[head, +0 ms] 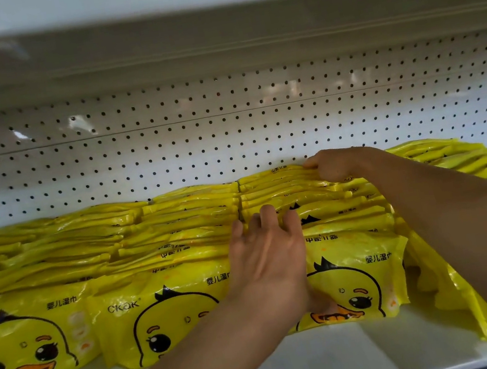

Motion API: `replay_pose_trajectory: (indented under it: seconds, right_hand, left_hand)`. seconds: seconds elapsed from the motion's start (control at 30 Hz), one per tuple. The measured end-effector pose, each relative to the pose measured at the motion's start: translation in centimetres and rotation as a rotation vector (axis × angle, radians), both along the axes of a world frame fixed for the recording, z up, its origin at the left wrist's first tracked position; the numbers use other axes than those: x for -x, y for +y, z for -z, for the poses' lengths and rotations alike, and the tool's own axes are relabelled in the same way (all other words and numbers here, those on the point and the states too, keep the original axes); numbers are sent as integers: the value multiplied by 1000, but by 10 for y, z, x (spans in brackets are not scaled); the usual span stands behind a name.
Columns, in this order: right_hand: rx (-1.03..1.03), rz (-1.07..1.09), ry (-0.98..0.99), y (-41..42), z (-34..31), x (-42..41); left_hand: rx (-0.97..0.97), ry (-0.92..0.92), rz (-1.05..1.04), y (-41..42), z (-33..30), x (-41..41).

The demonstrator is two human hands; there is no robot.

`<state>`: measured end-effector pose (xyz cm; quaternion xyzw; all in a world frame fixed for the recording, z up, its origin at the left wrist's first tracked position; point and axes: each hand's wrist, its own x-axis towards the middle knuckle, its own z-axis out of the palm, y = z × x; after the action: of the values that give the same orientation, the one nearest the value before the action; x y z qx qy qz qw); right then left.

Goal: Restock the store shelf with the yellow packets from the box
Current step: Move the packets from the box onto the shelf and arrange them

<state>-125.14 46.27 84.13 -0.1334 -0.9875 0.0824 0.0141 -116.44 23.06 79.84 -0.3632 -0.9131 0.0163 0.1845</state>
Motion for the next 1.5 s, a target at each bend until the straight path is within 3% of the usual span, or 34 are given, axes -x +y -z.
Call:
replay_pose_trajectory:
  seconds: [0.23, 0.43, 0.67, 0.83, 1.0, 1.37, 1.5]
  right_hand:
    - [19, -1, 13, -3, 3, -8]
    - [89, -56, 279, -15, -14, -52]
    - [232, -263, 365, -57, -9, -155]
    - [-208, -185, 52, -90, 23, -199]
    - [-518, -78, 158, -97, 52, -194]
    - [-682, -69, 191, -87, 49, -179]
    - [-650, -108, 165, -83, 46, -184]
  left_hand:
    - [23, -8, -17, 0, -2, -1]
    - [-59, -10, 35, -6, -1, -5]
    - [-190, 316, 140, -38, 11, -22]
    - [-75, 345, 139, -49, 22, -29]
    - [-35, 299, 102, -46, 27, -23]
    - [184, 174, -65, -37, 12, -16]
    - [137, 129, -89, -37, 13, -16]
